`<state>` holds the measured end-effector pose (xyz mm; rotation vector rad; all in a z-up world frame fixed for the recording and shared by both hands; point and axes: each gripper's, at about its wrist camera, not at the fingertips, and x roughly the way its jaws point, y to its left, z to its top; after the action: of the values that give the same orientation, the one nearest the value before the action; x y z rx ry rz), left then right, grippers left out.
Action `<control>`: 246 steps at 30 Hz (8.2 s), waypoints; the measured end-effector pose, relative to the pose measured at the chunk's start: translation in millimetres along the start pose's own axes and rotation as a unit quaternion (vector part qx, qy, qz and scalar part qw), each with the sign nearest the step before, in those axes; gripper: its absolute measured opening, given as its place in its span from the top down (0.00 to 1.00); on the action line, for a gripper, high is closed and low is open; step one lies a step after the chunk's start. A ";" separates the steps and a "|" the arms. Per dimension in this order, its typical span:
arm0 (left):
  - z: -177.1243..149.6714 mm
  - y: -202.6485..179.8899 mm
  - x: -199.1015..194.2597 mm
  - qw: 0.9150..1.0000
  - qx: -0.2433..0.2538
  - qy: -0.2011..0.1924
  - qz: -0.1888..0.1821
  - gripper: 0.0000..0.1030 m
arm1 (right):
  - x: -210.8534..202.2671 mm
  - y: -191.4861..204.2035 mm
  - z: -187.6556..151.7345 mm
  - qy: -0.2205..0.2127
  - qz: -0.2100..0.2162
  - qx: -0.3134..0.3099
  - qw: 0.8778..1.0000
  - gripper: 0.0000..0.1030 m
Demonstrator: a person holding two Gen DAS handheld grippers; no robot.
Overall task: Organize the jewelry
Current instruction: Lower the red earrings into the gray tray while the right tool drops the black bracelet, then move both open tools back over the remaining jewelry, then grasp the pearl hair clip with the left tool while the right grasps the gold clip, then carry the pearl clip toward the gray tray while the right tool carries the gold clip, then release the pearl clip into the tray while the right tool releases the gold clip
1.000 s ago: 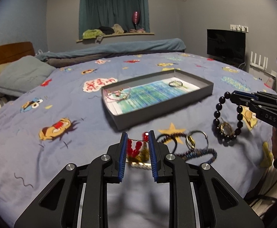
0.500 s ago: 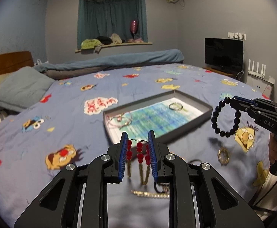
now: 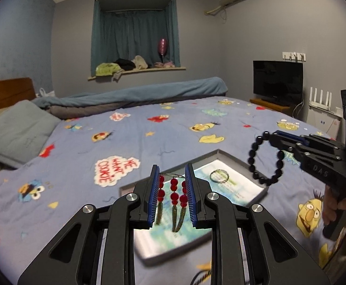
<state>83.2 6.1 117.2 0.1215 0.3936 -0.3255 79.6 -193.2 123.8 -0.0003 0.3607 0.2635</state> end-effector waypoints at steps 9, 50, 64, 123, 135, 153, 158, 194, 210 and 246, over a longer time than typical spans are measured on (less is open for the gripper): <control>-22.1 -13.8 63.3 0.998 -0.012 0.035 -0.057 0.78 | 52.6 -11.2 -21.0 0.055 0.032 0.022 0.998 0.86; -85.8 49.4 108.1 0.986 -0.029 0.164 0.002 0.77 | 104.4 -41.6 -65.1 0.159 -0.023 0.024 0.987 0.84; -76.2 44.9 93.8 0.991 -0.032 0.128 0.015 0.31 | 82.0 -43.6 -52.9 0.107 -0.031 0.035 0.993 0.38; -161.7 -6.3 -38.4 0.991 -0.024 0.122 0.040 0.06 | -56.2 -8.1 -145.6 0.121 -0.047 0.010 0.991 0.05; -167.4 -9.3 -30.3 0.990 -0.018 0.135 0.036 0.09 | -48.5 8.7 -154.4 0.140 -0.022 -0.028 0.989 0.05; -169.3 -12.5 -18.2 0.988 -0.005 0.151 0.018 0.33 | -42.2 24.5 -160.1 0.158 0.018 -0.053 0.986 0.22; -169.5 -13.4 -19.2 0.989 -0.003 0.150 0.018 0.33 | -39.6 23.6 -160.0 0.160 0.019 -0.050 0.986 0.25; -138.4 18.7 -45.3 0.994 -0.051 0.083 0.044 0.33 | -46.8 6.4 -131.1 0.101 -0.004 -0.024 0.995 0.61; -53.2 33.1 35.8 0.995 -0.066 0.078 -0.005 0.33 | 49.5 -11.4 -30.6 0.039 -0.020 -0.001 0.999 0.61; -40.7 -5.3 213.2 0.958 0.002 0.282 -0.052 0.33 | 227.1 -34.3 -26.3 0.281 -0.014 0.006 0.960 0.61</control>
<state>252.9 -53.0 -4.6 0.1988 0.9687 -0.3939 284.1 -169.8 18.4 -0.0705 0.9283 0.2304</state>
